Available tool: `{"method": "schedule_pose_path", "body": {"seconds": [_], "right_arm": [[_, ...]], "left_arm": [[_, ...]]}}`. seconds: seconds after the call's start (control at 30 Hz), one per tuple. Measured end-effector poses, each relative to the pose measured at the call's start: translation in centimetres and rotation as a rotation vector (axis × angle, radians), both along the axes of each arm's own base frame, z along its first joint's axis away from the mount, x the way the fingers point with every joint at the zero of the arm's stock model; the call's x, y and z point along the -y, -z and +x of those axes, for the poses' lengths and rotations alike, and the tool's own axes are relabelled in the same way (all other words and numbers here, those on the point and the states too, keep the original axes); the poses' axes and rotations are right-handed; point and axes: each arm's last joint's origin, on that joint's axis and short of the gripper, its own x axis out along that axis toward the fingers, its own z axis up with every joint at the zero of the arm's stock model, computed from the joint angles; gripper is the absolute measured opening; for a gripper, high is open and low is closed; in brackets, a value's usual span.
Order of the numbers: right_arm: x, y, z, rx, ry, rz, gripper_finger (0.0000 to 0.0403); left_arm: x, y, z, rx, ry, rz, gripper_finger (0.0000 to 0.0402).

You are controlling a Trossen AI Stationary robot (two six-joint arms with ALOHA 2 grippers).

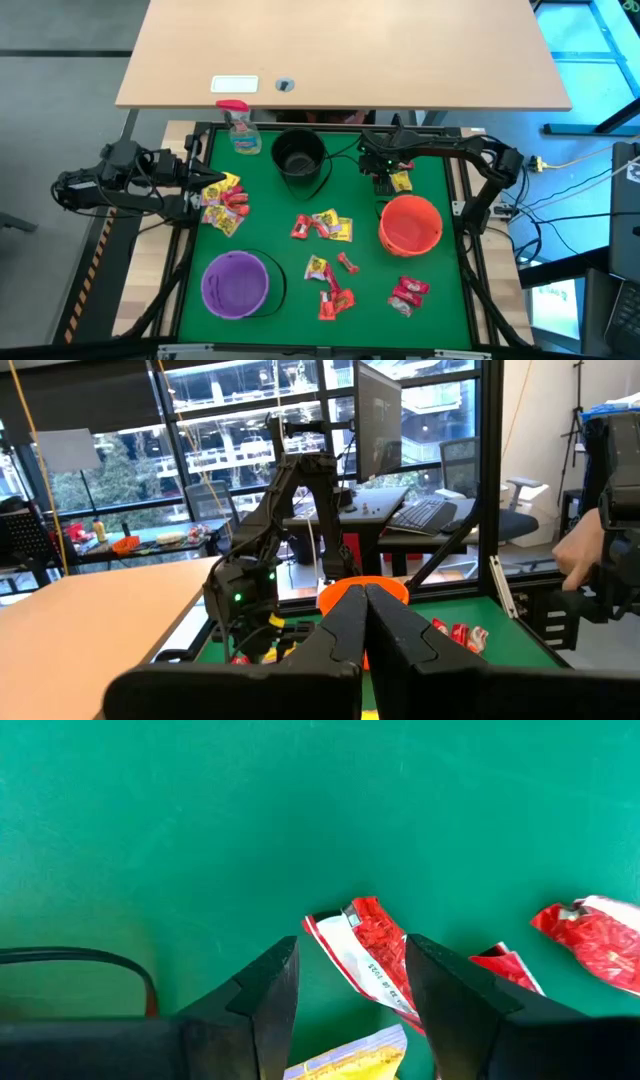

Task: Sort candy
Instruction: Put the red candy into the black bucket

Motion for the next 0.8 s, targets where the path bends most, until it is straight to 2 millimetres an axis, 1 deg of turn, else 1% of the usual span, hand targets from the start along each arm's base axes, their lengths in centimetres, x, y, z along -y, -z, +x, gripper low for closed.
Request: {"method": "schedule_pose_path", "body": {"seconds": [0.33, 0.5, 0.63, 0.7, 0.8], "right_arm": [[0.4, 1.5, 0.2, -0.073, -0.079, -0.037, 0.0186], [0.5, 2.5, 0.4, -0.114, -0.1, -0.035, 0.0186], [0.7, 2.9, 0.6, -0.114, -0.104, -0.049, 0.0185], [0.7, 2.9, 0.7, -0.1, -0.111, -0.059, 0.0176], [0.8, 2.9, 0.9, -0.093, -0.132, -0.074, 0.0145]], "left_arm": [[0.0, 0.0, 0.0, 0.0, 0.0, 0.0, 0.0], [0.0, 0.0, 0.0, -0.001, 0.0, 0.0, 0.0], [0.0, 0.0, 0.0, -0.001, 0.0, 0.0, 0.0], [0.0, 0.0, 0.0, -0.001, 0.0, 0.0, 0.0], [0.0, 0.0, 0.0, 0.0, 0.0, 0.0, 0.0]]}}
